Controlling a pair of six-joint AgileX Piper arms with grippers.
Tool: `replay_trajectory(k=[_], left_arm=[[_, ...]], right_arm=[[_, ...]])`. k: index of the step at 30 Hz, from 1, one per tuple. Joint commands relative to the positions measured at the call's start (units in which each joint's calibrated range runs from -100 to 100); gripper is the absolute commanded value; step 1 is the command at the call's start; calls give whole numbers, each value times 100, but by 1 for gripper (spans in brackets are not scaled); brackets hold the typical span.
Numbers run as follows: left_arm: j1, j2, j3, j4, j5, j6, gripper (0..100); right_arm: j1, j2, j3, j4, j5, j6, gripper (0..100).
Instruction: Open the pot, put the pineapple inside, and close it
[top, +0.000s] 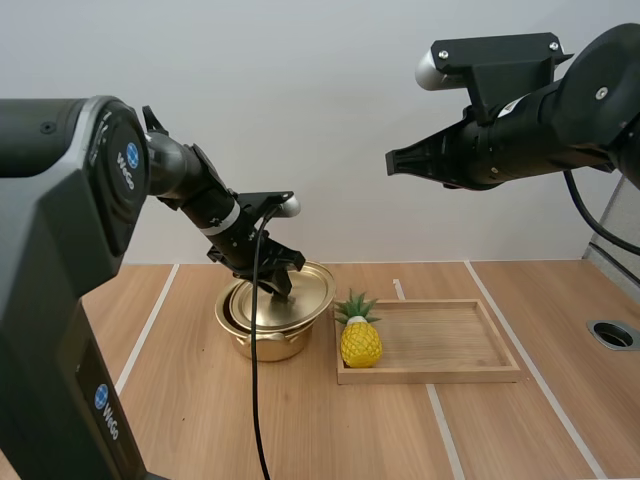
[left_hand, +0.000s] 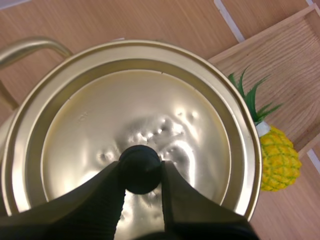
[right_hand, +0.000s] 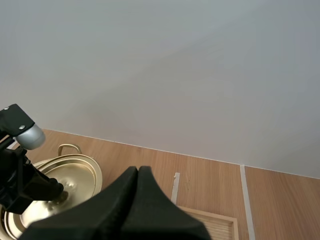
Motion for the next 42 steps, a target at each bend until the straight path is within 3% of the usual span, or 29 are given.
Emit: replay_trajectory(k=[1, 10, 22, 32, 42], left_arm=[[-18, -325, -262, -118, 31, -19, 1], [-18, -1156, -893, -118, -399, -91, 0], [-11, -2970, -953, -98, -3294, -208, 0], [-11, -4071, -953, -86, -4323, -247, 0], [-11, -4873, -953, 725, -4554, -1464, 0]], right_arm=[[-18, -17, -64, 52, 28, -44, 0], [-18, -17, -64, 40, 45, -44, 0], [-18, -17, -64, -21, 145, -44, 0], [-18, -17, -64, -36, 142, -44, 0], [-18, -17, -64, -35, 338, -44, 0]])
